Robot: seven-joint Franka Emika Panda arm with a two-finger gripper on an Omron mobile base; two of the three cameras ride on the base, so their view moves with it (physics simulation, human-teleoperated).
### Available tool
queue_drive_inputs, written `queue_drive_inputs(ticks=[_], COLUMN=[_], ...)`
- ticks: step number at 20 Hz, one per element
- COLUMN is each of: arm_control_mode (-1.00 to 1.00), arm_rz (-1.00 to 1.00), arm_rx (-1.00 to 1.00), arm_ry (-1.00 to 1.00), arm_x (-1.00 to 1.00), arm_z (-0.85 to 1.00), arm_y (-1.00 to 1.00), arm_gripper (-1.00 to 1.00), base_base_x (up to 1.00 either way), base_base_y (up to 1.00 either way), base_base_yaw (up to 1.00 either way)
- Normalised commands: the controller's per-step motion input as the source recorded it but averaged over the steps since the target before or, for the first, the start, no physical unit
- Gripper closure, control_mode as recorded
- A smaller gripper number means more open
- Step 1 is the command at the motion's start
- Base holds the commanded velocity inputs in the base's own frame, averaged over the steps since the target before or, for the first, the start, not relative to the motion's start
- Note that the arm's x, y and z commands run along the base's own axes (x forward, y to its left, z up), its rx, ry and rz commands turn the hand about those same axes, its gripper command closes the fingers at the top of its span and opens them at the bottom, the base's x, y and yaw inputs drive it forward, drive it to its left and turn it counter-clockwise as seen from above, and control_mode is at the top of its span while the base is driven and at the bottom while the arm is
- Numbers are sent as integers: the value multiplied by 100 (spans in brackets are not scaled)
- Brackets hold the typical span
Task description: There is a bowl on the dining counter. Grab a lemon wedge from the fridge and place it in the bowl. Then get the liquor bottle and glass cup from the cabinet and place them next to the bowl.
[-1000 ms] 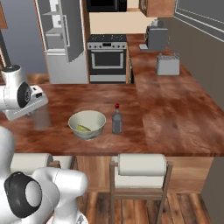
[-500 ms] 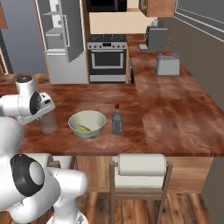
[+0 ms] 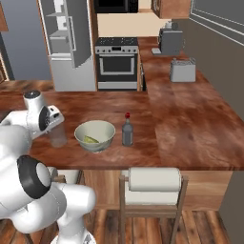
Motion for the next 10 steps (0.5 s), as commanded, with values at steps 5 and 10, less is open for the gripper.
queue_drive_inputs(ticks=[5, 10], arm_control_mode=[-100, -100], arm_rz=[0, 1], arm_rx=[0, 0], arm_ry=[-10, -8], arm_x=[19, 13], arm_z=[-20, -21], arm_y=[0, 0], arm_gripper=[100, 100], base_base_x=[0, 0], base_base_y=[0, 0], base_base_yaw=[0, 0])
